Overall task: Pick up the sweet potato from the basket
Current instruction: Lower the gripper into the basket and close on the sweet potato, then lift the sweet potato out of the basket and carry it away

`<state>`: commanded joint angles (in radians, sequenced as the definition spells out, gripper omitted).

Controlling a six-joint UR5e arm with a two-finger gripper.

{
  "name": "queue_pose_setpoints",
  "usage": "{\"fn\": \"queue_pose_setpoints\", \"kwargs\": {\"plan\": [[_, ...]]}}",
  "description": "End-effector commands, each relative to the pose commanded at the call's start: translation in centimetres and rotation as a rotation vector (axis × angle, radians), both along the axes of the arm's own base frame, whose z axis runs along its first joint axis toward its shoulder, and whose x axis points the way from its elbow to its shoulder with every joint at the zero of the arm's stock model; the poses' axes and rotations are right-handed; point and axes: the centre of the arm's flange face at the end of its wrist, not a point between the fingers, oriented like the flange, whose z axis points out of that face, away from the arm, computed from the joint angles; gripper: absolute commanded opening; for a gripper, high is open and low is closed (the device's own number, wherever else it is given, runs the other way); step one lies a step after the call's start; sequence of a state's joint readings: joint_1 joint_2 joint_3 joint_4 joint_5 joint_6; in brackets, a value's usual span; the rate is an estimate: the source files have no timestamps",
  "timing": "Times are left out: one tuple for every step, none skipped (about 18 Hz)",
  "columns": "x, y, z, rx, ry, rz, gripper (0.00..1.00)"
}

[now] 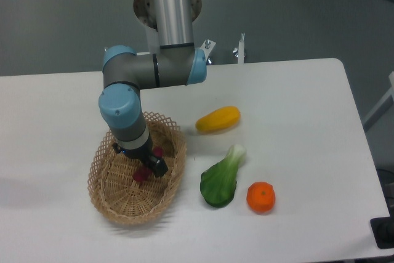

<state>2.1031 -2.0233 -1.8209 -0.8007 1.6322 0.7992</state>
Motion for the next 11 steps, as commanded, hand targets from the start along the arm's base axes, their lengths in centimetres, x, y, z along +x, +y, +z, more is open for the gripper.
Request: {"fn": "queue_pose_setpoints", "kwargs": {"plan": [[-0.1,0.1,0.1,0.002,0.002,-0.002,0.53],[-0.1,0.2,0.3,0.006,0.004,-0.003,0.44],[-0.2,0.3,0.5,0.010,0.006,-0.003,0.38],[-0.2,0.4,0.6,0.012,0.007,-0.003,0.32],[-0.3,0.3,0.8,0.014,0.009,-0.003,0.28],[-0.3,0.3,0.9,0.015,0.010,-0.003,0.27],[-0.3,0.4,1.2,0.021,0.013,-0.003,0.25],[-0.4,0.5,1.5,0.026,0.016,-0.003,0.24],[-0.5,0.6,1.8,0.031,0.019,-0.002,0.24],[-0.7,0.7,2.2,0.038,0.023,0.000,0.23],[-1.0,0.8,3.0,0.050,0.032,0.003,0.22]]}}
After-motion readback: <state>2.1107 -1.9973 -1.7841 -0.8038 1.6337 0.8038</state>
